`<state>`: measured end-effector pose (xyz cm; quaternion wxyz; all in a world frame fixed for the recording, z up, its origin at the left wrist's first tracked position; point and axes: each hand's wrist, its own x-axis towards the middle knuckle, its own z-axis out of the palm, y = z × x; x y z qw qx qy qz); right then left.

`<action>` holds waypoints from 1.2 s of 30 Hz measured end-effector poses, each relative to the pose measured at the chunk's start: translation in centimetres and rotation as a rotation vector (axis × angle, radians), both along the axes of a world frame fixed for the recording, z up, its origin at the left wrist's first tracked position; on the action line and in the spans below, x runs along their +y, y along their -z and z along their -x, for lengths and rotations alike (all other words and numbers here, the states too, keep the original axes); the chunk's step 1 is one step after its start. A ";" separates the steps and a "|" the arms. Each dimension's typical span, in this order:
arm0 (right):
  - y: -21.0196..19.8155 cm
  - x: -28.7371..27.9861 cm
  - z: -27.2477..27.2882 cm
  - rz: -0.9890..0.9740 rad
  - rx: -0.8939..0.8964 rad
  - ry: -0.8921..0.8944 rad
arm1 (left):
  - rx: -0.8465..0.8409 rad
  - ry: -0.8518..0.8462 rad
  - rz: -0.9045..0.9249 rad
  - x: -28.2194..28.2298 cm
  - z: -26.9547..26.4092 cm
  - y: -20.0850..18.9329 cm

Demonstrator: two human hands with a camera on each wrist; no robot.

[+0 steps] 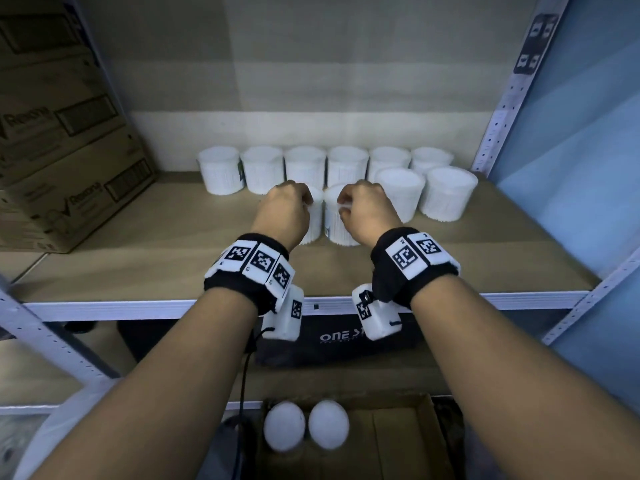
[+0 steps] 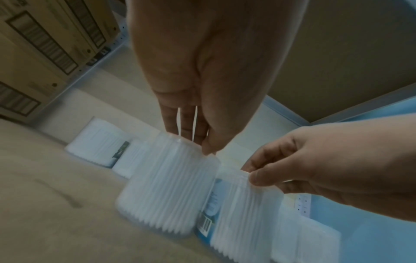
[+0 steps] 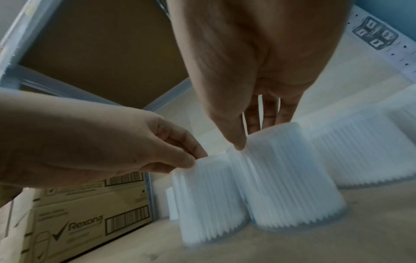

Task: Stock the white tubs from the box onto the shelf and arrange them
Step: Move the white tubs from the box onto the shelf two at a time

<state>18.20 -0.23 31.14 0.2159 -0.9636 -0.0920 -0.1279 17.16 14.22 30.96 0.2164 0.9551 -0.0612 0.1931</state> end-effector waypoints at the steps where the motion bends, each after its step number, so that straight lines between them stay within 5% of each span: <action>1: -0.1 0.0 -0.7 -0.002 0.008 0.004 | 0.009 -0.005 0.017 -0.1 -0.6 0.0; 12: -1.5 0.1 -5.1 0.098 0.112 0.036 | 0.197 -0.041 0.072 -0.9 -5.0 -1.1; 36: -1.7 -0.5 -7.9 0.069 0.106 0.016 | 0.200 -0.011 -0.018 -1.4 -7.6 -1.7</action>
